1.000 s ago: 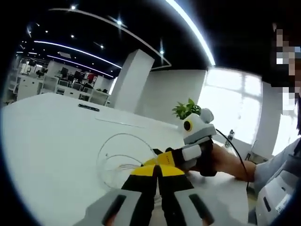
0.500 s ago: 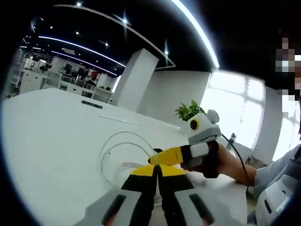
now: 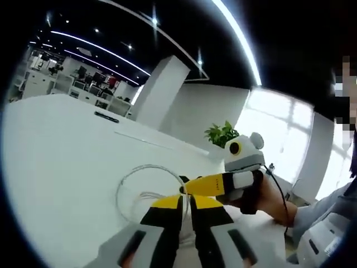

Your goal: Peel open the Velcro strap on the desktop, arrange the wired earphones neatly onto it, and close the Velcro strap to secure them.

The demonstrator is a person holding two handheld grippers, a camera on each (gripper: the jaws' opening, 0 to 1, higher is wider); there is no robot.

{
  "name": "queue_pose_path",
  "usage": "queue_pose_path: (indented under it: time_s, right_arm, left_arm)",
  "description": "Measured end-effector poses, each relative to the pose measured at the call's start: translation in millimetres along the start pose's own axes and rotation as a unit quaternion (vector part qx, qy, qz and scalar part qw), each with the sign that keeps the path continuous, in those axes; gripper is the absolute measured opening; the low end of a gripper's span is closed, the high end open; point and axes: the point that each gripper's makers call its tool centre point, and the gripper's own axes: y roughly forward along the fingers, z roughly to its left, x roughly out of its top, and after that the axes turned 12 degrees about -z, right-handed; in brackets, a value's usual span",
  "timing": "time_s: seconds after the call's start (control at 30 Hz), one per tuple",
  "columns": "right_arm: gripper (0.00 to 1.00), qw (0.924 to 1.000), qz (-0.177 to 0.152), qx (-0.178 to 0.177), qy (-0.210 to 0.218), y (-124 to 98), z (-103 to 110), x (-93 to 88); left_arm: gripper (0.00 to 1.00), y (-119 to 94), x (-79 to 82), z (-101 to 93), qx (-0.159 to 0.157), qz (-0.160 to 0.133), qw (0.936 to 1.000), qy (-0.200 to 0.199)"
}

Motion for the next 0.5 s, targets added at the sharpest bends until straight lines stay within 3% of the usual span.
queue_pose_path:
  time_s: [0.33, 0.5]
  right_arm:
    - [0.04, 0.9998, 0.005, 0.0, -0.018, -2, 4, -1.5]
    - [0.04, 0.9975, 0.013, -0.005, -0.07, -4, 6, -2.3]
  left_arm:
    - [0.1, -2, 11.3, 4.2, 0.004, -0.016, 0.9995, -0.025]
    - [0.1, 0, 14.1, 2.1, -0.001, -0.02, 0.9991, -0.039]
